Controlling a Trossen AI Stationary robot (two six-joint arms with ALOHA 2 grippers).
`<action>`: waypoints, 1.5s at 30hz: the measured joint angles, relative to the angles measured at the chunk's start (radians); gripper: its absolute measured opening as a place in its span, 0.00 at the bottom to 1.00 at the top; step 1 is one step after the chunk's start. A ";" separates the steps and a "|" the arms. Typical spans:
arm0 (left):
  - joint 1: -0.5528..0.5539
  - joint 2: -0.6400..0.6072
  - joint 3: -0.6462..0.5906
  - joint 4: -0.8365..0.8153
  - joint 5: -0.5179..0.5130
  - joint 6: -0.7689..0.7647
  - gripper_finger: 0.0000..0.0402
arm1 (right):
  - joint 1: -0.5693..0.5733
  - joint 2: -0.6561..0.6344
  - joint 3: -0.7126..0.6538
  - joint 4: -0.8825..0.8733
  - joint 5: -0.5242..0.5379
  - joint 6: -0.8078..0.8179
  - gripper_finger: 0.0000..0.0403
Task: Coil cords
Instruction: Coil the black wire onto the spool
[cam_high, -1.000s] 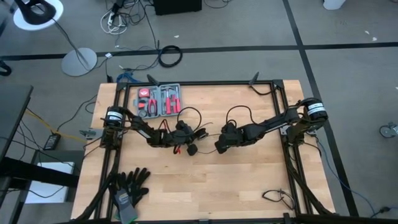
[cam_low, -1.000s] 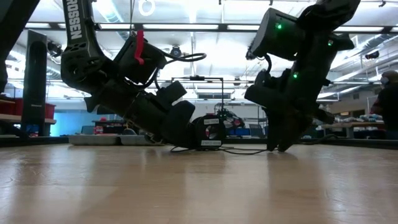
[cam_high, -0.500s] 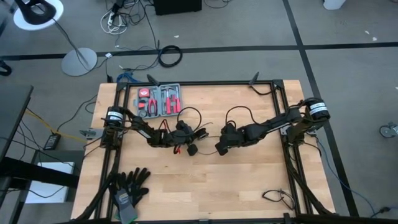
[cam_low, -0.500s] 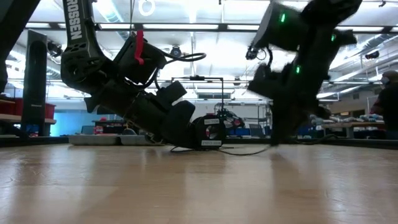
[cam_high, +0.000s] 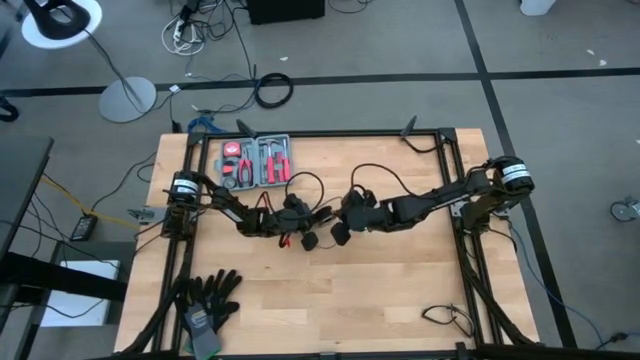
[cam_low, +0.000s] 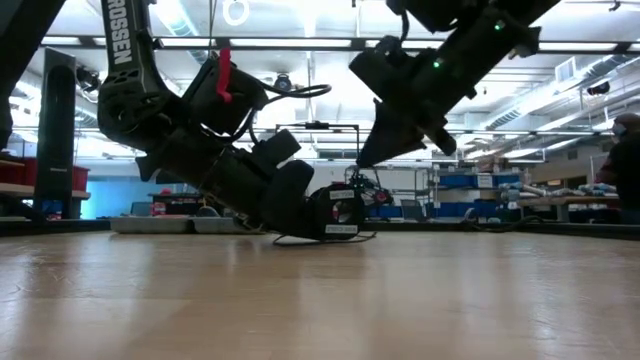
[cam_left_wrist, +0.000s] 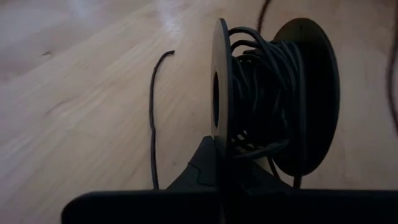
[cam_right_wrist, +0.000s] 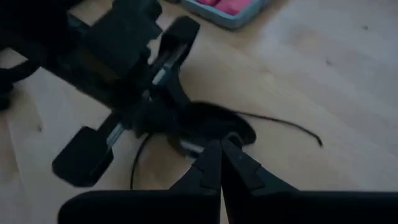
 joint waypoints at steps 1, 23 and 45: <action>0.000 0.000 0.001 0.000 0.007 0.000 0.00 | -0.004 0.001 -0.001 0.011 -0.006 -0.012 0.00; 0.000 -0.003 0.080 -0.149 -0.020 0.019 0.00 | 0.008 0.075 0.000 0.157 -0.112 -0.095 0.00; -0.008 -0.119 -0.250 0.323 0.009 -0.033 0.00 | 0.058 -0.023 -0.016 -0.077 0.040 -0.163 0.04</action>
